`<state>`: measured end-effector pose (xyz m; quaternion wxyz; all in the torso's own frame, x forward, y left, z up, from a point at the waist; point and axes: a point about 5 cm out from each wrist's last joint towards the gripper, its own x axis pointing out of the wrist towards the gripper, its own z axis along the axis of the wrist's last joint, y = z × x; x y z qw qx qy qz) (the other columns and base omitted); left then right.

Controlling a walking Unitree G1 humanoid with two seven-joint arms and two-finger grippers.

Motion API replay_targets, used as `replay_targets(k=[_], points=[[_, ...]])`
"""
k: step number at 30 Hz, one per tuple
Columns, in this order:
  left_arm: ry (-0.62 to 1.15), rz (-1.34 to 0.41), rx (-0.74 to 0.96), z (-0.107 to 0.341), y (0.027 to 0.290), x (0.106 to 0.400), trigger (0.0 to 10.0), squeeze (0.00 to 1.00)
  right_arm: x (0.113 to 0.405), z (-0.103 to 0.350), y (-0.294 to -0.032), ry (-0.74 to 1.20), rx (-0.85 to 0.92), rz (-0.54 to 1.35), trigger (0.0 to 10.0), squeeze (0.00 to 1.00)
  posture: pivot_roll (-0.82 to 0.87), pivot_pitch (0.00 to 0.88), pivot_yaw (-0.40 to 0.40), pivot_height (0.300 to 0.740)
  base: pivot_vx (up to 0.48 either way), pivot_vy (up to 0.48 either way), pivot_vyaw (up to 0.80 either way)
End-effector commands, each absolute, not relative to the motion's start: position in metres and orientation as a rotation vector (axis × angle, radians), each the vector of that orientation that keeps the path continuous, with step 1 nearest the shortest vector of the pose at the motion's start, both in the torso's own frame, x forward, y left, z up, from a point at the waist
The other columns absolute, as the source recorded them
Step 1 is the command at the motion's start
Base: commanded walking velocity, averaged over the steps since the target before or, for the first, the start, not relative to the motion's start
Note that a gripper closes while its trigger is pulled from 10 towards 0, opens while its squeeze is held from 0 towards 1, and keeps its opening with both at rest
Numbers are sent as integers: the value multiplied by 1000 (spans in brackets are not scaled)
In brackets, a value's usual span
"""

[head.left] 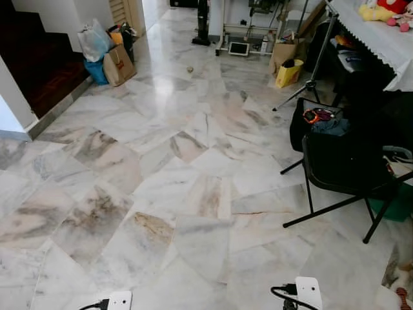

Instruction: Hang keys on a hook

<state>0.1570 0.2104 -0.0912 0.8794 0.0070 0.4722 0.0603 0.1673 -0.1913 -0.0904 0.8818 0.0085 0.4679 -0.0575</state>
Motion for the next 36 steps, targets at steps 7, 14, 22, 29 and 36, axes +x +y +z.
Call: replay_targets(k=[7,14,22,29,36], points=[[1074,71,56,-89,256,133,10000,0,159,-92,-199,966,192,-147,10000,0,-39,0,-54,740,0,0,0],[1075,61,58,-91,246,138,10000,0,157,-93,-197,971,197,-145,10000,0,-35,0,-55,740,0,0,0],[1075,59,58,-91,244,136,10000,0,156,-94,-198,975,215,-157,10000,0,-22,0,-63,740,0,0,0],[1075,59,58,-91,244,136,10000,0,156,-94,-198,975,215,-157,10000,0,-22,0,-63,740,0,0,0],[1075,59,58,-91,244,136,10000,0,156,-94,-198,975,215,-157,10000,0,-22,0,-63,740,0,0,0]])
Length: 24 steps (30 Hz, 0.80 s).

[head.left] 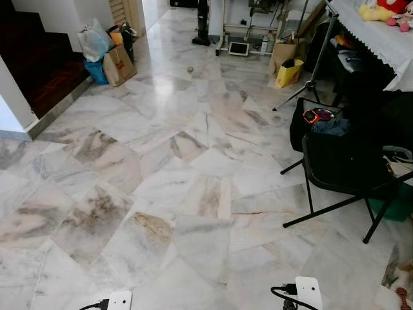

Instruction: Hang keys on a hook

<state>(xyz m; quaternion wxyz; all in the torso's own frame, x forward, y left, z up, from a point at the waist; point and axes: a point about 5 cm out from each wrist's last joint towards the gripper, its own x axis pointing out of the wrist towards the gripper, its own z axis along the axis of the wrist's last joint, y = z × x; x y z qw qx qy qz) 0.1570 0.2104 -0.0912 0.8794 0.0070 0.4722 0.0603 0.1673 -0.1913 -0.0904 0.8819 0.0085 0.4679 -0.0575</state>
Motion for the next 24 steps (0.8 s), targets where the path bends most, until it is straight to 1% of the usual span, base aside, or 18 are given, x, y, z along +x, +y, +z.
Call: replay_targets(k=[1,15,17,24], points=[[1075,59,58,-91,244,136,10000,0,156,-94,-198,975,215,-157,10000,0,-22,0,-63,740,0,0,0],[1076,57,60,-92,244,136,10000,0,156,-94,-198,976,217,-159,10000,0,-21,0,-63,740,0,0,0],[1062,69,84,-89,250,138,10000,0,163,-91,-193,936,256,-157,10000,0,0,0,-49,740,0,0,0],[1058,76,85,-89,251,138,10000,0,164,-91,-191,929,265,-155,10000,0,-2,0,-48,740,0,0,0]])
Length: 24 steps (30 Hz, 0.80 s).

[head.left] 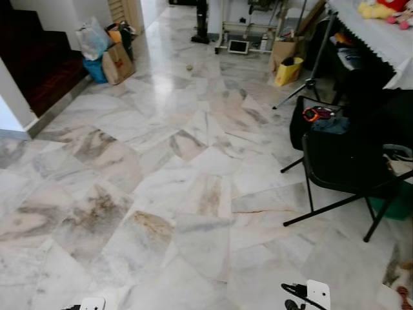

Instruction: Hang keys on a hook

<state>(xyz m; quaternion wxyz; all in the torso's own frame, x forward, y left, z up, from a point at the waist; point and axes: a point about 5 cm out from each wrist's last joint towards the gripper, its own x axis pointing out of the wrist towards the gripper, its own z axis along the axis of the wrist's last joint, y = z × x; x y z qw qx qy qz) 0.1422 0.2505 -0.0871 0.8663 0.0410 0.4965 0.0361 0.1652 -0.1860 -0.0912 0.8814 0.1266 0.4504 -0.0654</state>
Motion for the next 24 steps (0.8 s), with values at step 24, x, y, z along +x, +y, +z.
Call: replay_targets(k=[24], points=[[1017,119,-12,-87,252,141,10000,0,165,-90,-193,925,277,-149,10000,0,-13,0,-52,740,0,0,-200]])
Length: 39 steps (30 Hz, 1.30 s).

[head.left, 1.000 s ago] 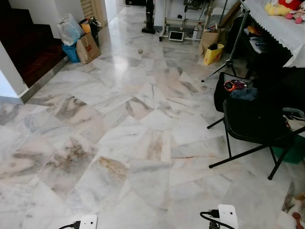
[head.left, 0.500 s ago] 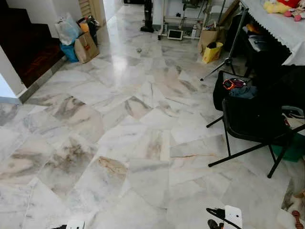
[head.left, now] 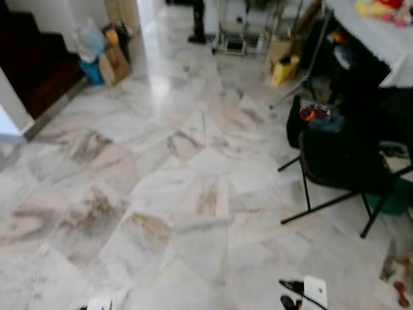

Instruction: Hang keys on a hook

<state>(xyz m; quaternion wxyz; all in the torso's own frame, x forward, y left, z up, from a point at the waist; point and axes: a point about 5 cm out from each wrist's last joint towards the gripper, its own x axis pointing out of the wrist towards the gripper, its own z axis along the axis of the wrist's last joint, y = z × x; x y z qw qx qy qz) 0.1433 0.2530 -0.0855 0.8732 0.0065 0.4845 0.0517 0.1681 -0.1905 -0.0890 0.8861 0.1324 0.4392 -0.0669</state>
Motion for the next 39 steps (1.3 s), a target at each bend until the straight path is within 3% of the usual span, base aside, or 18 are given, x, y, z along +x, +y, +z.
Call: replay_targets(k=[1,18,39], points=[[1016,122,-21,-87,252,141,10000,0,165,-90,-193,931,268,-143,10000,0,-13,0,-52,740,0,0,-800],[1062,84,76,-87,256,139,10000,0,166,-90,-191,943,256,-124,10000,0,-15,0,-42,740,0,-74,-800],[1073,76,72,-89,255,134,10000,0,161,-93,-191,959,245,-116,10000,0,-26,0,-34,740,0,0,-800]])
